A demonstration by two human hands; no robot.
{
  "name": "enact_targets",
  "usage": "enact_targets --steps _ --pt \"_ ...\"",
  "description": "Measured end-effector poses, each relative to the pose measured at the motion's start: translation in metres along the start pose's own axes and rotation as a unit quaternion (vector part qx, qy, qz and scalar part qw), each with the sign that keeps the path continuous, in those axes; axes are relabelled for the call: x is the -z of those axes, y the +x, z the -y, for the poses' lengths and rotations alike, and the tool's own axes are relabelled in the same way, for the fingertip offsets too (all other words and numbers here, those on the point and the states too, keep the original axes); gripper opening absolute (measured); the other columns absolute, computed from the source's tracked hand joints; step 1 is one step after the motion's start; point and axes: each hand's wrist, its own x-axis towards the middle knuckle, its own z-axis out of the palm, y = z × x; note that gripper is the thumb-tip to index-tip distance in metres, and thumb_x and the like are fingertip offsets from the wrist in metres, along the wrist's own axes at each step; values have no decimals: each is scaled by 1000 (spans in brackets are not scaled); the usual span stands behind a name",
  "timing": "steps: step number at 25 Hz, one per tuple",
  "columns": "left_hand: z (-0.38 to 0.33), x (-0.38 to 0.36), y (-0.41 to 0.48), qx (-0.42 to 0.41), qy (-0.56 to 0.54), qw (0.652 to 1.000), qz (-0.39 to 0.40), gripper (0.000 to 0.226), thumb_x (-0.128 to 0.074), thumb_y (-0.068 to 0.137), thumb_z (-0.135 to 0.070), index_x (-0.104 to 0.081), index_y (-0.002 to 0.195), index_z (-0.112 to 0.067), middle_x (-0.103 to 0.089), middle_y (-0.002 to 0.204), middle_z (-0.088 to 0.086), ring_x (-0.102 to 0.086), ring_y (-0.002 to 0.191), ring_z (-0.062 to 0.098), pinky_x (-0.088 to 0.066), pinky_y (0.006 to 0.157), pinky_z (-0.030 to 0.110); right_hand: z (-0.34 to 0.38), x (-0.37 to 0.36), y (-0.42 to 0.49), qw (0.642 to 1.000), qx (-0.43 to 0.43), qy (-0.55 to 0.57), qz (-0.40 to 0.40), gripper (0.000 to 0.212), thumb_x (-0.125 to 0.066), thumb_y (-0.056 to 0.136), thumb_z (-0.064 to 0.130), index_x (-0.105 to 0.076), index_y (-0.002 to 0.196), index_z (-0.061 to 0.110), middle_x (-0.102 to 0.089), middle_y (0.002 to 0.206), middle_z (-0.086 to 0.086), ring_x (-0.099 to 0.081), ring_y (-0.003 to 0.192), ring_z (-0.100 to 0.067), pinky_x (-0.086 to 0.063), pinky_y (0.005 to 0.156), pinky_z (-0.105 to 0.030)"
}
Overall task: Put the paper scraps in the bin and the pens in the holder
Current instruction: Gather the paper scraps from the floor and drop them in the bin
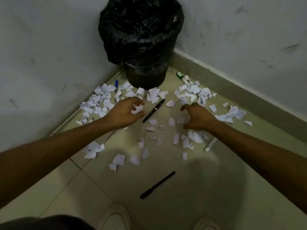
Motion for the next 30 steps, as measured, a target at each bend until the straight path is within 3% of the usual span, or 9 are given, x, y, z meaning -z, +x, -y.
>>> enact_targets --steps 4,9,12,14,18,21,24,27,30 --pt "22 -13 -30 20 65 997 31 43 -70 85 -38 -59 123 -21 -61 122 3 -56 97 13 -42 79 24 -5 -21 -10 996 -53 -50 51 84 -85 66 35 -40 136 30 -41 126 -17 -53 110 -39 -50 88 -39" --pt "55 -11 -74 64 69 996 4 50 -74 80 -39 -59 124 -20 -61 121 8 -60 106 22 -45 85 29 16 -46 -21 998 38 37 30 57 -77 78 21 -49 128 23 -42 112 -9 -54 102 -30 -42 76 -30" --pt "80 -3 -98 109 151 982 -18 72 -70 69 -66 -57 124 -23 -60 124 14 -58 112 29 -47 90 39 7 -21 -24 999 -1 30 -37 55 -77 77 18 -52 126 23 -52 115 -10 -54 101 -25 -42 75 -30" --pt "93 -3 -110 165 193 967 14 90 -68 59 -78 -51 130 -25 -55 129 17 -52 119 35 -47 94 47 -12 -12 -29 999 -50 -6 -3 67 -83 71 26 -49 129 24 -52 119 -12 -53 102 -26 -46 78 -33" --pt "95 -22 -116 178 179 966 55 83 -83 63 -53 -50 133 -22 -47 134 17 -48 121 34 -47 93 43 -20 -36 -48 992 -57 -43 104 82 -88 66 29 -41 133 24 -44 124 -13 -57 103 -29 -53 76 -33" --pt "76 -39 -106 138 114 983 28 54 -80 75 -30 -58 123 -23 -46 130 12 -55 112 28 -50 93 38 -4 -59 -48 998 -7 17 61 66 -85 70 28 -48 124 21 -44 113 -9 -57 95 -28 -47 69 -31" --pt "56 -45 -96 56 56 997 16 47 -79 76 -28 -60 119 -23 -51 123 7 -58 100 21 -53 89 42 8 -57 -44 996 40 81 19 59 -84 71 27 -52 121 23 -53 111 -9 -54 92 -22 -45 72 -31" --pt "49 -21 -99 29 88 995 -36 57 -76 74 -46 -58 123 -26 -51 129 5 -54 113 24 -51 92 43 -3 -31 -44 997 17 59 -39 63 -84 70 28 -51 124 25 -57 117 -9 -57 98 -23 -50 78 -33" --pt "70 1 -122 141 196 970 -14 91 -73 56 -73 -48 133 -29 -45 135 12 -44 123 35 -45 96 50 -13 -26 -51 997 -50 -59 30 88 -88 62 38 -40 135 30 -49 127 -11 -54 111 -30 -53 88 -41"
